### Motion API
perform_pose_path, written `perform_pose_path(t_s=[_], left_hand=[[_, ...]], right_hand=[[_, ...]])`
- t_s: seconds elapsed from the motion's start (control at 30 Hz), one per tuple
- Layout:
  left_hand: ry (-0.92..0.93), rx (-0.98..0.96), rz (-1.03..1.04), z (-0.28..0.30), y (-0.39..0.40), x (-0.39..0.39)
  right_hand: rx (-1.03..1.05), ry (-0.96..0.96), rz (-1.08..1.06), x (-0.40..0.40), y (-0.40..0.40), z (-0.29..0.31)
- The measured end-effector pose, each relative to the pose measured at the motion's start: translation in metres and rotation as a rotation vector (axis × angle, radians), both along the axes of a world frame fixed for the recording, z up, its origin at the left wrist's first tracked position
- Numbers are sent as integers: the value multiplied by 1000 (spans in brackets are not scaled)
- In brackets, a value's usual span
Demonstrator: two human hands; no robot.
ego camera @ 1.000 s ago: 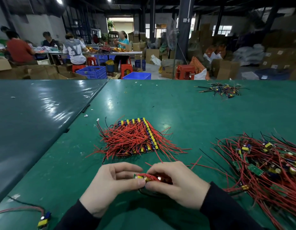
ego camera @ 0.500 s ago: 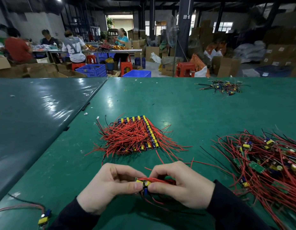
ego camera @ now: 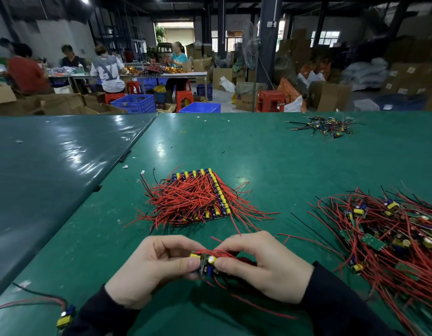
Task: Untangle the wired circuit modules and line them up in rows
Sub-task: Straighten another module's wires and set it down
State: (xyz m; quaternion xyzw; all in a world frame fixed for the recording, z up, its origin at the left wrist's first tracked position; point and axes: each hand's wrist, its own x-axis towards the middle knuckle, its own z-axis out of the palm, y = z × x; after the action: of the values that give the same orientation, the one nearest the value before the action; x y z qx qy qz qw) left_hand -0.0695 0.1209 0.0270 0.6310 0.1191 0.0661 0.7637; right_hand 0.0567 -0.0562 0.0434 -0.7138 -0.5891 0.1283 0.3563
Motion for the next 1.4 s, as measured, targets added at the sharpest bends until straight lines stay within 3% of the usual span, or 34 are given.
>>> perform_pose_path(t_s=[0.1, 0.23, 0.27, 0.33, 0.4, 0.5, 0.57, 0.63, 0.7, 0.8, 0.87, 0.97, 1.07, 1.13, 1.2, 1.3, 1.33, 1.4], left_hand=[[12, 77, 198, -3, 0, 3], [-191, 624, 679, -3, 2, 7], [-264, 650, 755, -1, 2, 6], [-384, 536, 853, 1, 3, 6], [-439, 362, 906, 3, 4, 5], [-467, -61, 867, 8, 9, 2], [-417, -313, 779, 13, 13, 0], [-319, -437, 691, 14, 12, 2], [-230, -470, 606, 11, 5, 6], [-138, -360, 510, 7, -10, 10], [-103, -308, 468, 3, -17, 12], [-73, -224, 405, 0, -25, 15], [-83, -157, 404, -3, -32, 15], [-128, -87, 456, -3, -33, 15], [-216, 41, 513, -3, -33, 15], [-318, 252, 509, -2, -38, 15], [-341, 306, 482, -2, -40, 15], [-367, 383, 422, -3, -43, 13]], right_hand=[[-85, -283, -90, 0, 3, -9], [-227, -441, -241, 5, 3, -23], [-223, -443, -261, 6, 2, -23], [-95, -375, -292, 6, 3, -16], [205, -254, -376, 6, 3, -4], [630, -243, -614, 15, -7, 15], [691, -179, -703, 25, -18, 26], [521, -65, -676, 34, -30, 31], [91, -50, -553, 36, -35, 28], [-550, -257, -384, 32, -32, 9], [-558, -383, -316, 25, -23, -4], [-285, -362, -268, 15, -5, -17], [-162, -448, -313, 10, 6, -23], [84, -356, -392, 9, 9, -18], [344, -74, -464, 9, 4, -10], [197, 624, -243, -1, 0, 1], [115, 751, -155, -7, 0, 1], [53, 783, -41, -16, 2, -2]])
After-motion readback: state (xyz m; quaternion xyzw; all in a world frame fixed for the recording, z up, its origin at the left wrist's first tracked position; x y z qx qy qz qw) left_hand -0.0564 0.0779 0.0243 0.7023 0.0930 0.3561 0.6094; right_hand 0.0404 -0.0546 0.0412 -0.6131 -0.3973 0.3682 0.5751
